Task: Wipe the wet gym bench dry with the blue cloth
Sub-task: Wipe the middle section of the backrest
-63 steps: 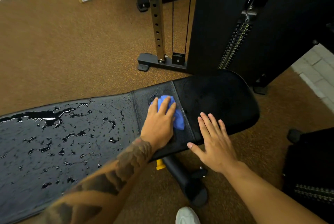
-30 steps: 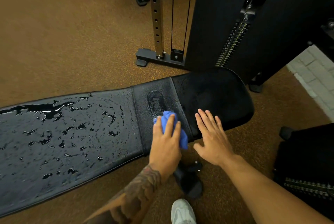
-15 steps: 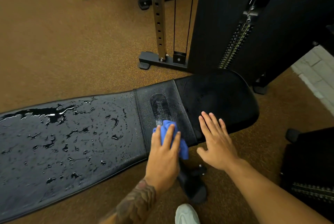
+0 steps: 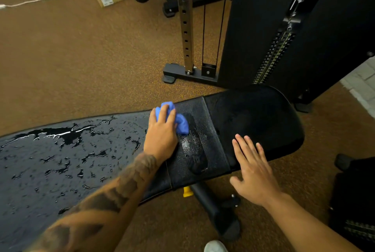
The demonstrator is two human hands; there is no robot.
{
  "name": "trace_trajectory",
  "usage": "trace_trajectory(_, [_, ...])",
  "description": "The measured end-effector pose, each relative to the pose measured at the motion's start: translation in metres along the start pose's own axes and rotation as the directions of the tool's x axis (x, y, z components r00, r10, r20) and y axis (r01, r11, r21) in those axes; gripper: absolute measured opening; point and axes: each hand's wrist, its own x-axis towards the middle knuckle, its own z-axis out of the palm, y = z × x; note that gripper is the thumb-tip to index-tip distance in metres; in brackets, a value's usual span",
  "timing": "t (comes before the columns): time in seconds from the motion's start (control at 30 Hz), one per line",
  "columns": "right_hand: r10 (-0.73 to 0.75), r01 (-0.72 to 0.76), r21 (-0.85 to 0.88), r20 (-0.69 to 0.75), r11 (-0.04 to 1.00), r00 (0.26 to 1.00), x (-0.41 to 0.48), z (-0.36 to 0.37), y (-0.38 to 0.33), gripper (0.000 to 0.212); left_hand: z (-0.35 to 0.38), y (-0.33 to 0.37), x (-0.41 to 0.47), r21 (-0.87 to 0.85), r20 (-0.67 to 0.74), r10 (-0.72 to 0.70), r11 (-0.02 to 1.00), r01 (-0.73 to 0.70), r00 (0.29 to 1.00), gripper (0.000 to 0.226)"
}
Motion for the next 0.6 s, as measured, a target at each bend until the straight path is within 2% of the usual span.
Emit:
trace_trajectory(0.07, [-0.001, 0.001, 0.006, 0.002, 1.000, 1.000, 0.000, -0.001, 0.000, 0.095, -0.001, 0.011, -0.037, -0.006, -0.014, -0.024, 1.000, 0.024, 1.000, 0.048])
trace_trajectory(0.17, [-0.002, 0.002, -0.003, 0.008, 1.000, 1.000, 0.001, -0.001, 0.001, 0.096, 0.003, 0.042, -0.065, -0.015, 0.069, 0.098, 0.995, -0.097, 0.993, 0.052])
trace_trajectory(0.23, [0.004, -0.004, -0.006, 0.006, 1.000, 1.000, 0.001, 0.000, 0.001, 0.098, 0.004, 0.053, -0.049, 0.000, 0.109, 0.218, 0.976, -0.219, 0.970, 0.055])
trace_trajectory(0.3, [0.009, -0.009, -0.016, 0.007, 1.000, 1.000, 0.002, 0.002, 0.000, 0.100, 0.002, 0.052, -0.016, 0.032, 0.142, 0.233, 0.970, -0.240, 0.962, 0.059])
trace_trajectory(0.43, [0.016, -0.016, -0.016, -0.008, 1.000, 1.000, 0.003, 0.004, 0.000, 0.099, -0.008, 0.027, 0.038, 0.058, 0.193, 0.094, 0.993, -0.106, 0.977, 0.063])
trace_trajectory(0.6, [0.018, -0.018, -0.009, -0.003, 1.000, 1.000, 0.003, 0.004, -0.001, 0.101, -0.019, -0.016, 0.016, 0.013, 0.086, -0.053, 0.999, 0.052, 0.995, 0.051])
